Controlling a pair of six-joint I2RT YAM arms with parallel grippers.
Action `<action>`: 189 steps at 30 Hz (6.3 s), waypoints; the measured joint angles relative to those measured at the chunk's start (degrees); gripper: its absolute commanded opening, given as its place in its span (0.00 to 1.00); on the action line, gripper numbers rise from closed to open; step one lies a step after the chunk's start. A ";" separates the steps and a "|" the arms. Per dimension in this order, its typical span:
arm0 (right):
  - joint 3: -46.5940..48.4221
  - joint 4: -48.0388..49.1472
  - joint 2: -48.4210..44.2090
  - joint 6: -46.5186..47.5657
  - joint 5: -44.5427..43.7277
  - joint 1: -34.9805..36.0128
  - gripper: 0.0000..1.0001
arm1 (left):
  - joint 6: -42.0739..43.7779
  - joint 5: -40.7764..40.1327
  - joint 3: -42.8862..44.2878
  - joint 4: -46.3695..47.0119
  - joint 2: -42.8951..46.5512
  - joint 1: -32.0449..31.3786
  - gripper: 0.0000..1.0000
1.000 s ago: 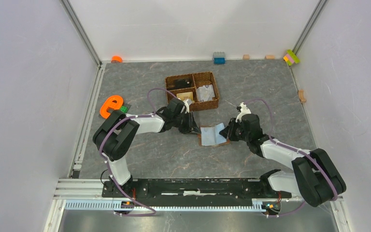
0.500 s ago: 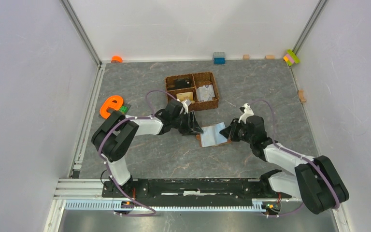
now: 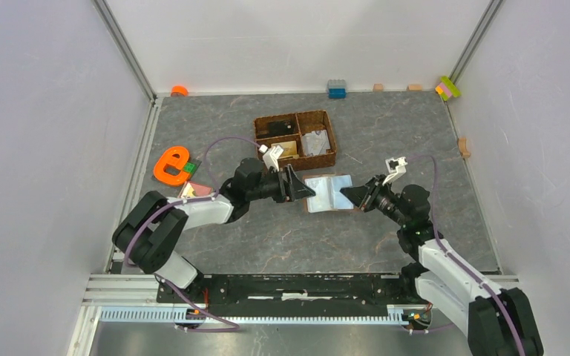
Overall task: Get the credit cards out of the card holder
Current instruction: Pick up the card holder from the center of the board, then remove the credit card from the card holder.
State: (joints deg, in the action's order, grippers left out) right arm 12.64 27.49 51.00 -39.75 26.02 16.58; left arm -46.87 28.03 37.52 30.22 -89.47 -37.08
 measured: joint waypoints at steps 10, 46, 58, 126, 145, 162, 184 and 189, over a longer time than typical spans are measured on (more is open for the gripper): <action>-0.15 1.22 -5.14 -1.62 2.93 -2.38 0.00 | -2.56 4.48 -3.54 13.86 3.61 0.00 0.58; -0.37 -5.35 -5.20 6.43 -1.70 -2.82 0.80 | -3.63 5.53 0.52 7.69 0.61 -0.13 0.02; -0.37 -6.95 -11.78 12.50 -4.72 -0.70 0.97 | -2.54 5.05 3.23 0.94 -1.40 -0.28 0.02; 5.60 -11.47 -8.74 23.34 -22.36 20.06 0.50 | -1.92 3.65 -0.37 4.76 3.19 0.02 0.02; 4.13 2.12 1.51 11.39 5.01 7.39 0.44 | -9.27 8.37 -3.45 21.20 3.17 1.84 0.02; -0.63 13.33 0.17 3.78 11.13 5.79 0.24 | -10.16 9.60 -3.67 21.46 2.86 2.58 0.02; -1.64 21.24 4.35 -0.85 15.63 5.79 0.01 | -8.55 8.35 -4.46 22.62 3.02 1.33 0.26; -1.64 20.02 4.17 -0.70 15.61 5.79 0.00 | -8.63 8.68 -4.87 25.70 3.08 0.81 0.34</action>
State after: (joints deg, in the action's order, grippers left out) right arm 11.00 47.51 55.18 -40.45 41.63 22.37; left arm -55.51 36.71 32.64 55.92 -86.39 -36.27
